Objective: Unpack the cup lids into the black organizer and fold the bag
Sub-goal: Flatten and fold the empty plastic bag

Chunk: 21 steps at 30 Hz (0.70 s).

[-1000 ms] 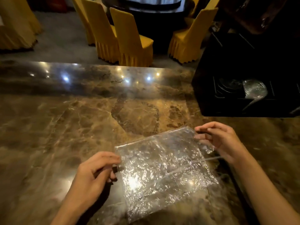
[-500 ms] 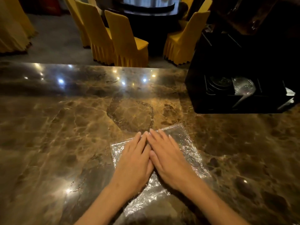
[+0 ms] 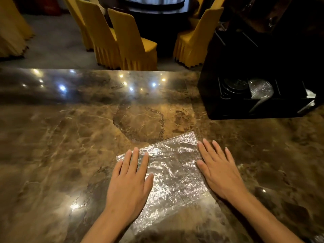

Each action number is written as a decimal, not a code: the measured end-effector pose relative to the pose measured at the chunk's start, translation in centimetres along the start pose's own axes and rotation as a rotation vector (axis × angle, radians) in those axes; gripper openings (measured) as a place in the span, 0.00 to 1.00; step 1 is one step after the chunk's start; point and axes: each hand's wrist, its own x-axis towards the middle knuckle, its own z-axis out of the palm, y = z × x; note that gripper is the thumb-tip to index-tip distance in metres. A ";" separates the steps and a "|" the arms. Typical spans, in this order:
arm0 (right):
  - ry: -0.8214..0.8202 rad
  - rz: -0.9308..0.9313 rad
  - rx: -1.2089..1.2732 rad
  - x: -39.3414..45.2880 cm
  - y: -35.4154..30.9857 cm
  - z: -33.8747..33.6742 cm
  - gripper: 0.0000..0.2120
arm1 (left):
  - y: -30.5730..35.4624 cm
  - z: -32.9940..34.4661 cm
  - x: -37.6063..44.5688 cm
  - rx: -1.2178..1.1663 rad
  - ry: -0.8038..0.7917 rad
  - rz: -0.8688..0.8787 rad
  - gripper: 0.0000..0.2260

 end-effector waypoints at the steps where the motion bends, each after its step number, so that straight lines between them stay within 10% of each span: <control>1: -0.004 0.009 0.060 -0.1 0.4 -0.3 0.31 | 0.0 -0.4 0.3 -0.040 0.044 0.002 0.25; 5: 0.150 0.129 0.541 -0.7 0.3 -1.3 0.29 | 0.1 -2.6 4.2 -0.306 0.197 0.057 0.22; 12: 0.265 0.148 0.637 -1.5 -0.8 -1.7 0.17 | 2.2 -6.2 13.8 -0.293 -0.341 -0.059 0.21; 21: 0.251 0.244 0.797 -3.0 0.1 -2.1 0.16 | 1.7 -5.8 14.5 -0.417 -0.467 -0.009 0.07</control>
